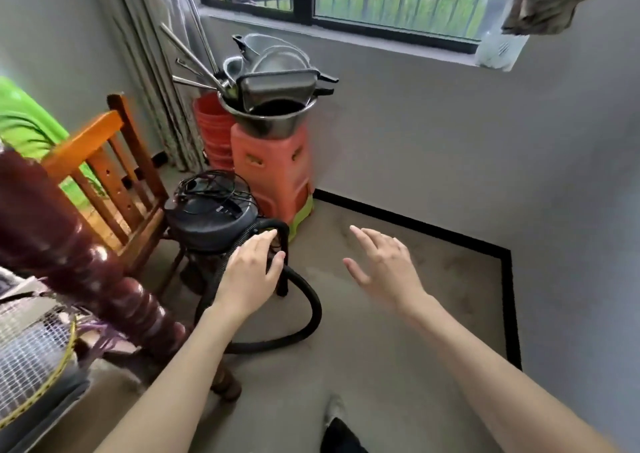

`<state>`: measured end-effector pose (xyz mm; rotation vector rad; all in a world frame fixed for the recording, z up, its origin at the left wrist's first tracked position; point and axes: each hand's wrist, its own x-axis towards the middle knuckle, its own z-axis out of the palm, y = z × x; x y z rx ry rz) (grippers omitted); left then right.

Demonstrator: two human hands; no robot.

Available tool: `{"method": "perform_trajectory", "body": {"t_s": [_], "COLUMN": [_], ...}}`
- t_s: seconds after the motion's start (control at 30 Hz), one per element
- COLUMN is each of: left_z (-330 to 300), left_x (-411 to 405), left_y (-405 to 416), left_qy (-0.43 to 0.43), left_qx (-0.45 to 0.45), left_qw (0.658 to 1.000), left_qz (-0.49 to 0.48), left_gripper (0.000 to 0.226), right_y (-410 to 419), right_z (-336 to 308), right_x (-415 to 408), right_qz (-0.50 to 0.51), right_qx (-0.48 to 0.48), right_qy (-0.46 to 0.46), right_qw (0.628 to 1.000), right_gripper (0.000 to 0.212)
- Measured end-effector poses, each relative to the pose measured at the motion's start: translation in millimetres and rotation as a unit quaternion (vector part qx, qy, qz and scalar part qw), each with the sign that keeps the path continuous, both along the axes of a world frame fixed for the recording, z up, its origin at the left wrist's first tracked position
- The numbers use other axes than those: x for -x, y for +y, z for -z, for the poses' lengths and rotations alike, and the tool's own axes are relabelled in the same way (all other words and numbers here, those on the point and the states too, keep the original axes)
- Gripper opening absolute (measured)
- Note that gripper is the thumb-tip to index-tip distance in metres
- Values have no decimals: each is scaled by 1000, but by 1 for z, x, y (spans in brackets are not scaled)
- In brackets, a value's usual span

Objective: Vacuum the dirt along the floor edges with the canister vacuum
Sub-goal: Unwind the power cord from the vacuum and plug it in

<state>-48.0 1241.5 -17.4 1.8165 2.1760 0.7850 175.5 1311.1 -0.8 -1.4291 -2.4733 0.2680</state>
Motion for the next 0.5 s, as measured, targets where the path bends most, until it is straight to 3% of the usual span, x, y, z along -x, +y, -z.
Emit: {"method": "perform_trajectory", "body": {"t_s": [0.13,0.5], "left_z": [1,21], "left_x": [9,83], "left_y": [62,154], "left_qy": [-16,-28], "left_qx": [18,74], "left_qw": [999,982], "left_qz": [-42,-173], "left_gripper": [48,49], "right_y": [79,225], "right_z": [3,19], "right_x": [12,119], "right_qz": [-41,-185], "right_qx": [3,27], "right_qy": [10,-37], "right_qw": [999,982], "right_gripper": [78,59]}}
